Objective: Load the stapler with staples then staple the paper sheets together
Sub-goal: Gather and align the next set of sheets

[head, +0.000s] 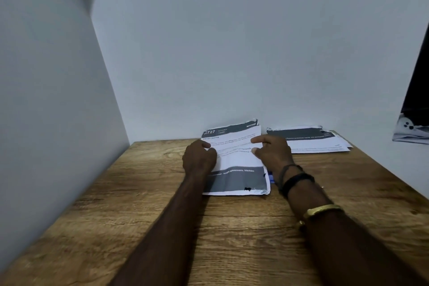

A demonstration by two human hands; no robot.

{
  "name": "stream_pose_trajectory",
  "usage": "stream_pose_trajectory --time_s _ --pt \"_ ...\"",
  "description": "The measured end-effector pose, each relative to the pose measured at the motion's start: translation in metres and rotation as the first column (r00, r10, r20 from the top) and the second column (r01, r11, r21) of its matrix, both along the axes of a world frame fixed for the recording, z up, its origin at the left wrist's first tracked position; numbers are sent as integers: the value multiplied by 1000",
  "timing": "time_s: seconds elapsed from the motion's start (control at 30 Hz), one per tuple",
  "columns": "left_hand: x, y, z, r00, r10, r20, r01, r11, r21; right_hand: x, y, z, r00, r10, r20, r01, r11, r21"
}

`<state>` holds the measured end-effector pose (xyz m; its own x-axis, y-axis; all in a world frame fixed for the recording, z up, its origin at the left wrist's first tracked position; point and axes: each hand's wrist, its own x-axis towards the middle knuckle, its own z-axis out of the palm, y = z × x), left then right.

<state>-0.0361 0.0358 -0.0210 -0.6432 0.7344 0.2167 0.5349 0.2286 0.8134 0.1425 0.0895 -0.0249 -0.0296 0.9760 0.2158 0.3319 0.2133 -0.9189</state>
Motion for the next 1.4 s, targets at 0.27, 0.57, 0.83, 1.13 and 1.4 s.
stream_pose_trajectory --time_s 0.27,0.57,0.83,1.13,1.4 --pt "-5 -5 7 977 57 204 -85 988 132 0 -2 4 994 -84 -65 86 996 22" --pt "2 -11 15 999 25 -38 -22 996 92 -1 -18 11 943 -259 209 202 945 257" --pt "-1 -18 23 940 201 -277 -107 941 321 -12 -35 32 931 -347 114 218 778 590" --pt "-10 -18 26 965 253 -61 -166 779 604 -8 -42 44 984 -170 -58 159 671 724" --pt "-17 -13 28 568 -191 801 -216 904 369 -8 -42 37 998 -59 -10 52 772 634"
